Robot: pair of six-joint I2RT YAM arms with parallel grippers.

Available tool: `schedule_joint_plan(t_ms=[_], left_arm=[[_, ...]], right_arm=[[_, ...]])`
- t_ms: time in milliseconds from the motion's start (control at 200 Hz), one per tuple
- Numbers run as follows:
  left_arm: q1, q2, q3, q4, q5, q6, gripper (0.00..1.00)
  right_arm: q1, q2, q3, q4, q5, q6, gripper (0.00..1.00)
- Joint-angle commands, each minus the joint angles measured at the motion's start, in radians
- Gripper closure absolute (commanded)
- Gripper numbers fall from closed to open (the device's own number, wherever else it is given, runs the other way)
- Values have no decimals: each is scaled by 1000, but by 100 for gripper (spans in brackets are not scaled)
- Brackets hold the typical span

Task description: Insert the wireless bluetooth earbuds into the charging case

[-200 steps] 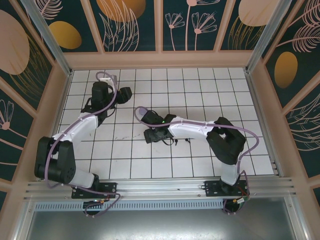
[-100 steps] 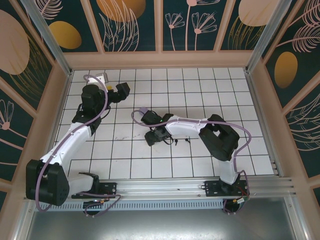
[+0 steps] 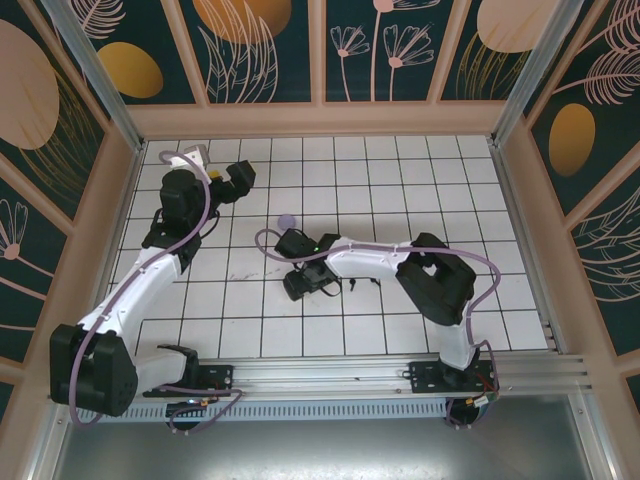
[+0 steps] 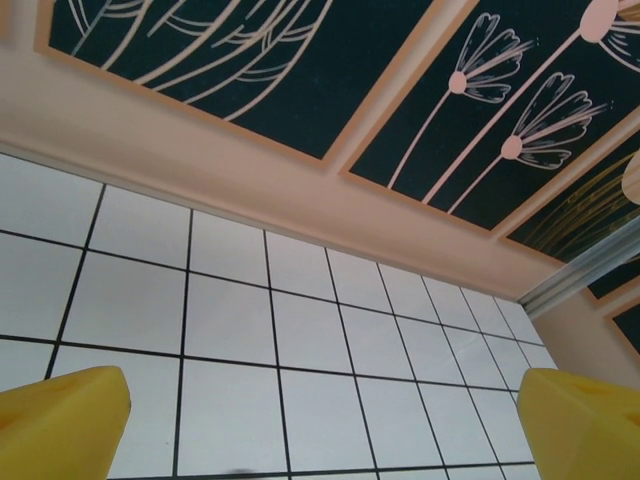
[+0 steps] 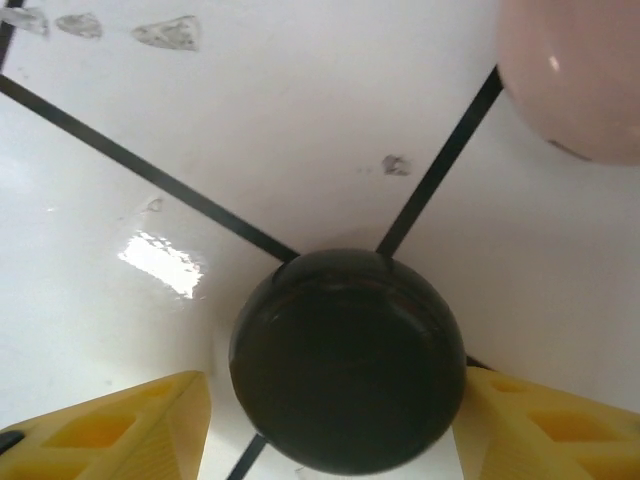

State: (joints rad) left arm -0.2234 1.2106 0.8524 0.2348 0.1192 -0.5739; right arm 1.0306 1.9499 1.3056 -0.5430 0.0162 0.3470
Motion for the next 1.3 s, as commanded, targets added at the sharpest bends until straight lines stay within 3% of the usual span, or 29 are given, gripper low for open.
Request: schedule_joint_plan(t_ms=[0,165,500,1061,1296], left_arm=[[4,-29,-16,35,-39,-28,1],[4,-31,-6,27,-31,-36,1],[4,-46,14,15,-12,-24,1],[4,-54,15,23,11,-29,1],[4,-55,-3,38,15,-58,1]], right_arm=[[11,4,67,-72,53,59,31],[21,15,104,-95,97,34,25],[14,50,111,-106,71,-175,26],[4,131,138,-98,51,-184,35],[3,129,127,-109,51,-180,47]])
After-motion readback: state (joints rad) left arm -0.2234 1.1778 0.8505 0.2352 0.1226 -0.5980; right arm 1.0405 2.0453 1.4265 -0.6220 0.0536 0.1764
